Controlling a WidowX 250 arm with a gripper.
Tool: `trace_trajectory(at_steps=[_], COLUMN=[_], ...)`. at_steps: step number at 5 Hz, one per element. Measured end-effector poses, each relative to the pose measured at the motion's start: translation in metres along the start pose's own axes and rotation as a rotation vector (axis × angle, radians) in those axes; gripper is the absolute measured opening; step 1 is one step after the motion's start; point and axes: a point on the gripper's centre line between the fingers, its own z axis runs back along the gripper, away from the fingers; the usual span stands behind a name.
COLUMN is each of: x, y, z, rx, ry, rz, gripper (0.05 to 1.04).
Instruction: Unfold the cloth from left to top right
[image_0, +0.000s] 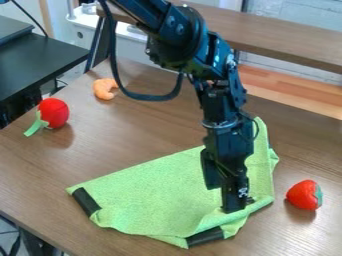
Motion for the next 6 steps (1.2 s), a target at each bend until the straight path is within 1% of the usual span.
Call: trace_trajectory(at_steps=[1, 2, 3, 4, 6], x=[-0.006, -0.005, -0.002, 0.001, 0.008], y=[0.001, 0.004, 0.000, 0.000, 0.007], z=[-0.011, -0.013, -0.017, -0.018, -0.018], rx=[-0.017, 0.005, 0.027, 0.051, 0.097], ry=[0.031, 0.024, 0.028, 0.021, -0.010], rz=[0.013, 0.026, 0.012, 0.014, 0.033], gripper=[1.000, 1.000, 1.000, 0.999, 0.999])
